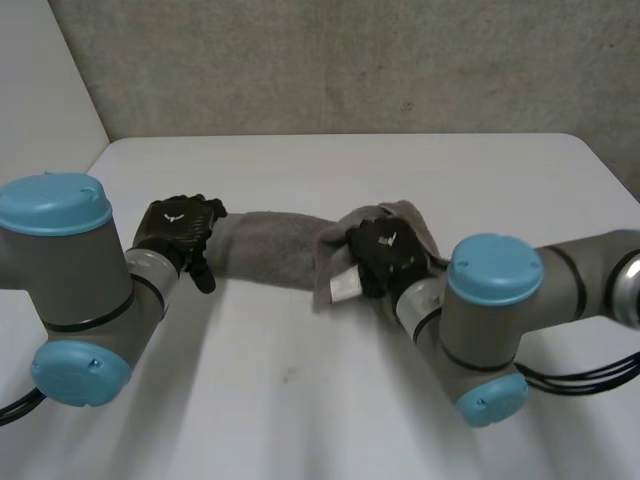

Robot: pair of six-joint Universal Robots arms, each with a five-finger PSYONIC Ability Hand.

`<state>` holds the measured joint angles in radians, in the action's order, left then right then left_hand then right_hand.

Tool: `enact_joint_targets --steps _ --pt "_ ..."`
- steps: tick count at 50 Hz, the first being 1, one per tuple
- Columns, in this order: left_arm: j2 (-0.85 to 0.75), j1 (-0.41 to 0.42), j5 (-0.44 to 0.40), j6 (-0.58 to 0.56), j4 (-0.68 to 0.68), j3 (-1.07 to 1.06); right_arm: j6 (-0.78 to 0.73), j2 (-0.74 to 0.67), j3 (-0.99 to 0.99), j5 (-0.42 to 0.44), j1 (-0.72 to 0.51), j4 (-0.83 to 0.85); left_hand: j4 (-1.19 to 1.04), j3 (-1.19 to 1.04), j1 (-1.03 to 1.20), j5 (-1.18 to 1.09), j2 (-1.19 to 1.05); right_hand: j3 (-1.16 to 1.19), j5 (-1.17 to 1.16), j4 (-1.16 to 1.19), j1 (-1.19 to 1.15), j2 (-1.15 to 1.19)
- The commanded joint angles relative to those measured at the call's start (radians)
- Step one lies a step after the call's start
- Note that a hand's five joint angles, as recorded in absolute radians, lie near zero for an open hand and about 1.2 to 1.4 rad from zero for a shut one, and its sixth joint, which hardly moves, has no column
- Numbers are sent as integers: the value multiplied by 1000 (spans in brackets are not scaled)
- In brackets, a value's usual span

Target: Fold the towel.

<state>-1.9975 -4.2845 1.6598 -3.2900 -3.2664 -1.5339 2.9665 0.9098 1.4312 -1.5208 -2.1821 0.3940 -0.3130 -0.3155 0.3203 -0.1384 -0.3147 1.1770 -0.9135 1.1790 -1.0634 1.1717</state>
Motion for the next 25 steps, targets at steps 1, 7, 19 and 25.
enact_joint_targets --steps 1,7,19,25 --pt "3 2 0 1 -19 -3 5 224 -3 -2 33 43 -12 -10 5 -12 -10 219 -308 217 -333 225" --pt "6 9 0 7 -35 -9 5 388 -52 37 84 -4 -12 -10 5 -12 -10 219 -308 217 -333 225" --pt "6 43 -15 145 -55 -8 75 543 -189 60 102 -210 97 99 -104 96 98 219 -308 217 -333 225" --pt "-9 61 -98 178 -47 -11 89 606 -190 60 136 -211 105 108 -113 105 107 219 -308 217 -333 225"
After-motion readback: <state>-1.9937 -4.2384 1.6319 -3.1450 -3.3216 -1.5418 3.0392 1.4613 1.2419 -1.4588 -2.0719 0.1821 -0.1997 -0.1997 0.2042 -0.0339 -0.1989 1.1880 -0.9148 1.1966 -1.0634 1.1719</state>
